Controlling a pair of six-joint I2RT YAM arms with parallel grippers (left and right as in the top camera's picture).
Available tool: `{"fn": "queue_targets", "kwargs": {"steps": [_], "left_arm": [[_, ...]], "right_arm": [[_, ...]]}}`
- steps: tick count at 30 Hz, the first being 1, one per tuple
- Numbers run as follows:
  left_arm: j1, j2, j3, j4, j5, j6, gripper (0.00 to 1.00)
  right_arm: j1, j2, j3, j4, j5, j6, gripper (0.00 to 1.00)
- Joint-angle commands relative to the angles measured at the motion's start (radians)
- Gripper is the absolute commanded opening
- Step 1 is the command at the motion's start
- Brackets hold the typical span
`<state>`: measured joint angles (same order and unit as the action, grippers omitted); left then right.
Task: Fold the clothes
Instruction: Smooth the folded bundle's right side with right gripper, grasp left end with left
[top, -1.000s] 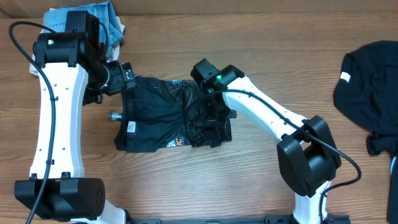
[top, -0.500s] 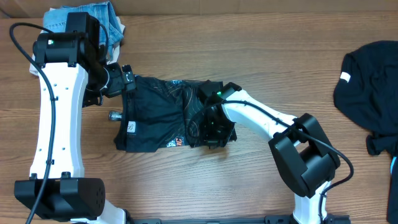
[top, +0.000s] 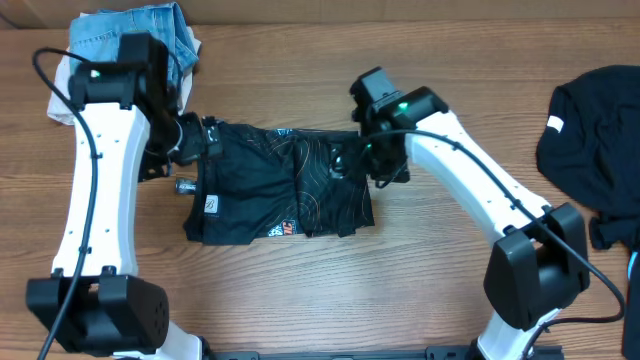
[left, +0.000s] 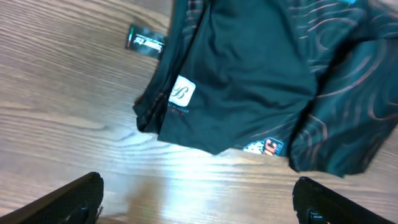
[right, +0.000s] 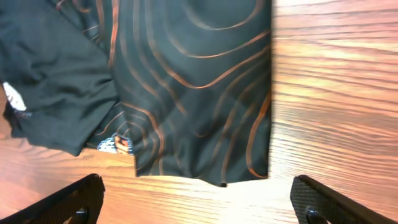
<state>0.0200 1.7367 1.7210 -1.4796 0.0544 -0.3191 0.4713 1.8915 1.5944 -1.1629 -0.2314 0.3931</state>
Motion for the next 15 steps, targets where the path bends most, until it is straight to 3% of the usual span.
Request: {"fn": "queue_targets", "kwargs": {"steps": [1, 5, 12, 15], "left_arm": [[0.002, -0.007, -0.145, 0.103, 0.008, -0.023, 1.0], [0.046, -0.007, -0.27, 0.261, 0.083, -0.004, 1.0], [0.201, -0.007, -0.371, 0.402, 0.342, 0.223, 1.0], [0.252, -0.007, -0.412, 0.454, 0.389, 0.238, 1.0]], "right_arm": [[-0.016, -0.012, 0.01, -0.001, 0.01, -0.04, 1.0], [-0.015, -0.012, 0.01, -0.03, 0.01, -0.087, 1.0], [-0.015, -0.012, 0.01, -0.042, 0.011, -0.087, 1.0], [-0.015, -0.012, 0.01, -0.036, 0.01, -0.087, 1.0]]}}
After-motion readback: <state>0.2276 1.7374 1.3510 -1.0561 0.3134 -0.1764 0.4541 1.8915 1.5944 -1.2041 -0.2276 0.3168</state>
